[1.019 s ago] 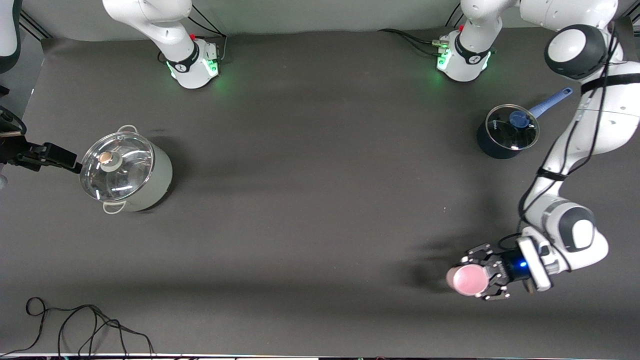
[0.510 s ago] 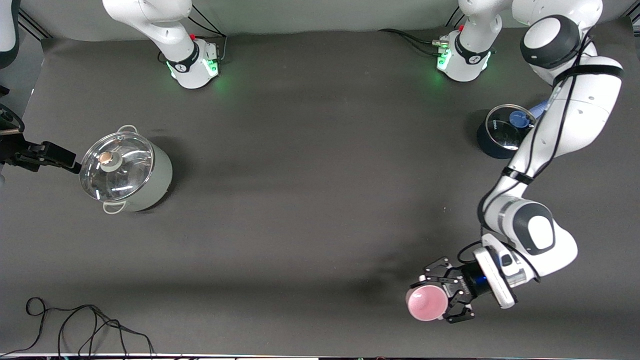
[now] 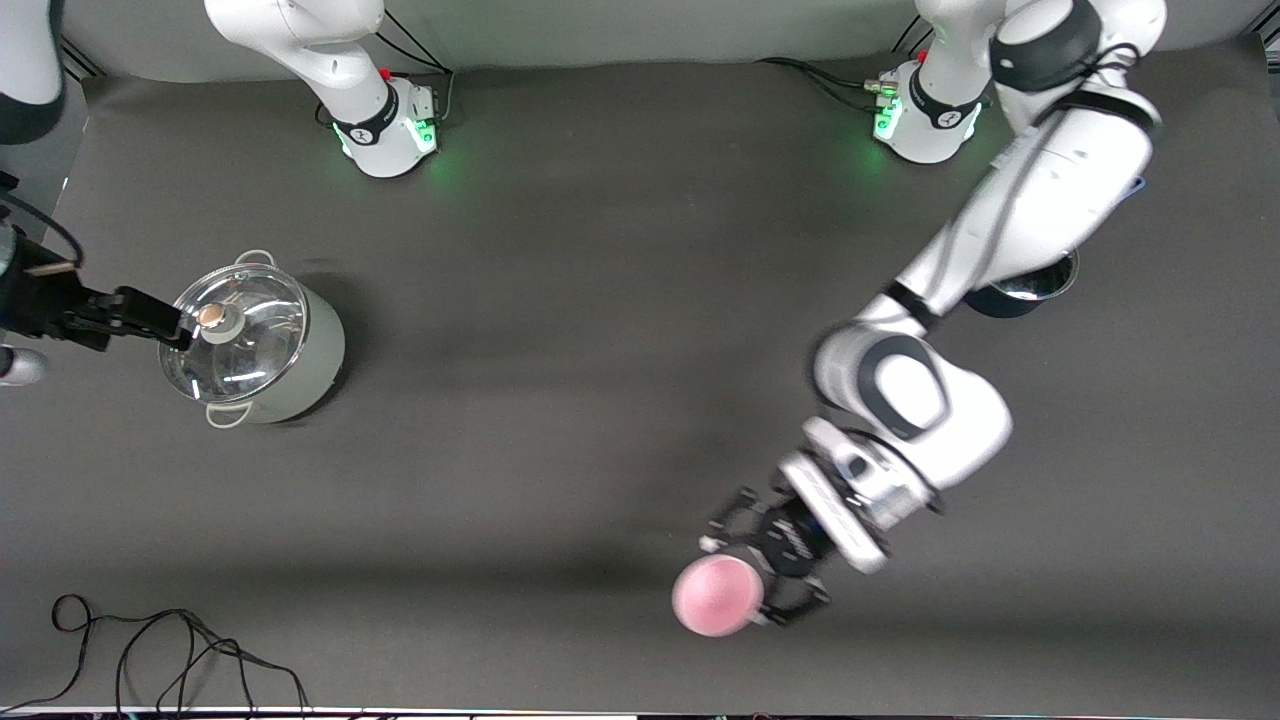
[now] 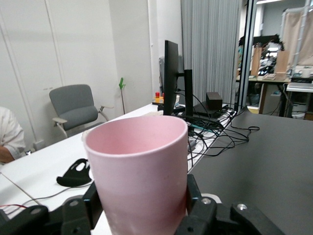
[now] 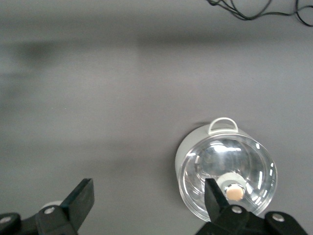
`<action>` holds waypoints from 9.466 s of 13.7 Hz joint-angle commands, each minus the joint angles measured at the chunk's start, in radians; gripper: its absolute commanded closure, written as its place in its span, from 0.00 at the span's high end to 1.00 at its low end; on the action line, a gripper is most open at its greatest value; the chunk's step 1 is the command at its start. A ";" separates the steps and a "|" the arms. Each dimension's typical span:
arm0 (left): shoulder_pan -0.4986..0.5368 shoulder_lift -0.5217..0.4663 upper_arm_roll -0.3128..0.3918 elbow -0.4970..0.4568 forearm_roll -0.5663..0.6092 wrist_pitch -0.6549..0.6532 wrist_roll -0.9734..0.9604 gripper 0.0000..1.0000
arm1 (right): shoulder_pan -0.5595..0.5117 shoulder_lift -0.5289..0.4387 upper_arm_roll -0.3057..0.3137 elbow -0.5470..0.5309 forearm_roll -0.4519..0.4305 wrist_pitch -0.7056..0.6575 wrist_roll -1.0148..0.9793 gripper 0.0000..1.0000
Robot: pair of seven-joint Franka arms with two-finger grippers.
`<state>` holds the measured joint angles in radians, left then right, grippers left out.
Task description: Transfer pink cup from left to right arm
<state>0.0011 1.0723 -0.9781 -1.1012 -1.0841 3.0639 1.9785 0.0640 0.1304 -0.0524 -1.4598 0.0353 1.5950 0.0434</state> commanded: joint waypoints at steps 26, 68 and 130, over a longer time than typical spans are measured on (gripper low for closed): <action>-0.794 -0.109 0.644 0.141 -0.002 0.441 -0.685 0.00 | 0.238 0.161 -0.007 0.248 0.107 -0.001 0.300 1.00; -0.794 -0.107 0.650 0.141 -0.002 0.443 -0.685 0.00 | 0.353 0.364 0.008 0.352 0.209 0.224 0.512 0.04; -0.014 -0.572 0.644 -0.167 0.115 -0.796 -0.874 1.00 | 0.065 0.330 -0.141 -0.252 0.118 0.717 -0.201 0.00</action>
<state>-0.0657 0.5491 -0.3282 -1.2352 -0.9812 2.3224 1.1795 0.1268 0.4581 -0.1898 -1.6758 0.1351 2.2620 -0.1219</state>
